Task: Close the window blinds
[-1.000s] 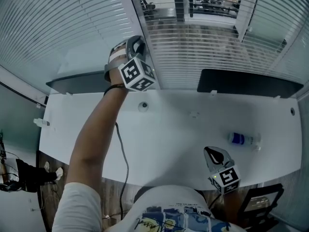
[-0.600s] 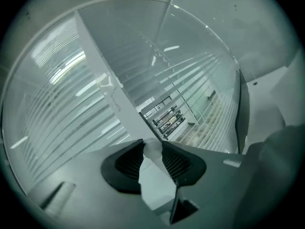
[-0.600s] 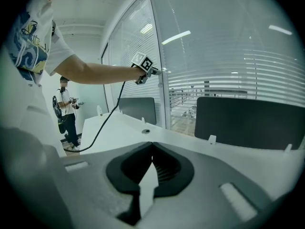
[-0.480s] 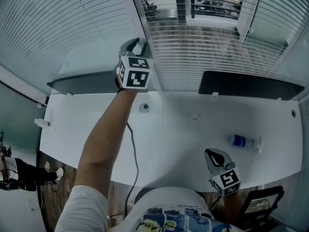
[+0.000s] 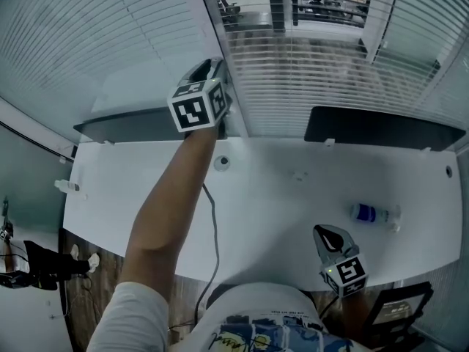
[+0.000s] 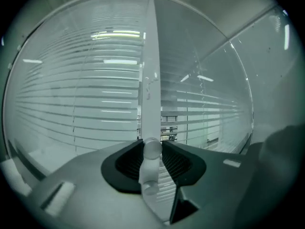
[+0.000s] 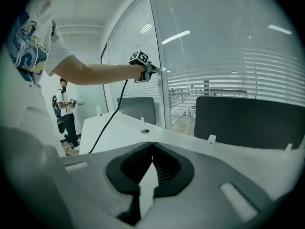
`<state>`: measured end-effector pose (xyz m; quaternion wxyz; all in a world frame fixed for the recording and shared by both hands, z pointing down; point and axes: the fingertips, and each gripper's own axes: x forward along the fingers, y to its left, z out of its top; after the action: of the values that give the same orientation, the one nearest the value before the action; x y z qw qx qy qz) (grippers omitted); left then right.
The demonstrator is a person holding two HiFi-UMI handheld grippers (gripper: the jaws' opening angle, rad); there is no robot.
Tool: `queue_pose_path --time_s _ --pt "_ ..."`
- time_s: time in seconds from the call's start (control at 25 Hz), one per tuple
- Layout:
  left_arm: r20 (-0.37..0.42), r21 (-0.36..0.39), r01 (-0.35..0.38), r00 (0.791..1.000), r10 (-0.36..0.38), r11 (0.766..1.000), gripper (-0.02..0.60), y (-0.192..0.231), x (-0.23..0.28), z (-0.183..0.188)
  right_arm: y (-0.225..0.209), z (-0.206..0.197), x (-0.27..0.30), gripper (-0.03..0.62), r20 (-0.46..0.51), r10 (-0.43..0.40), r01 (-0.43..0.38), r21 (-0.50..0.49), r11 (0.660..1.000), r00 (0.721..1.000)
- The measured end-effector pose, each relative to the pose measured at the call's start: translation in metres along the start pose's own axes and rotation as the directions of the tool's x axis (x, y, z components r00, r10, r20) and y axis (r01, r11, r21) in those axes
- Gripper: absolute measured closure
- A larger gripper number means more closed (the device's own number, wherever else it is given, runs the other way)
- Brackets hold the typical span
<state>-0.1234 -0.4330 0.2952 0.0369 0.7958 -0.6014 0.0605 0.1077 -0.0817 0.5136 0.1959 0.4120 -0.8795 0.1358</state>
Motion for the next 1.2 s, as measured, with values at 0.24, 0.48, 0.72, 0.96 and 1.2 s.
queue_pose_path --time_s 0.24,0.48,0.72,0.96,1.2 --pt "0.0 -0.068 0.012 1.0 -0.012 0.998 0.454 0.003 0.001 0.001 0.0 0.0 0.0 0.591 0.002 0.001 -0.001 0.0 1.0 1.0" --pt "-0.038 0.506 -0.032 0.998 0.059 0.862 0.451 -0.01 0.001 -0.004 -0.004 0.0 -0.002 0.591 0.01 -0.012 0.012 0.001 1.0 1.0" --pt "-0.026 0.711 -0.027 0.998 0.065 0.702 0.426 -0.013 -0.004 -0.006 -0.006 -0.002 -0.003 0.591 0.012 -0.014 0.014 0.0 1.0 1.0" --pt "-0.039 0.919 0.009 0.997 0.069 0.393 0.417 -0.02 0.0 -0.011 -0.006 0.0 -0.002 0.591 0.014 -0.013 0.013 -0.001 1.0 1.0" --pt "-0.052 0.996 0.044 0.994 0.101 0.081 0.417 -0.021 0.008 -0.02 -0.005 -0.001 -0.002 0.591 0.003 -0.013 0.013 0.005 1.0 1.0"
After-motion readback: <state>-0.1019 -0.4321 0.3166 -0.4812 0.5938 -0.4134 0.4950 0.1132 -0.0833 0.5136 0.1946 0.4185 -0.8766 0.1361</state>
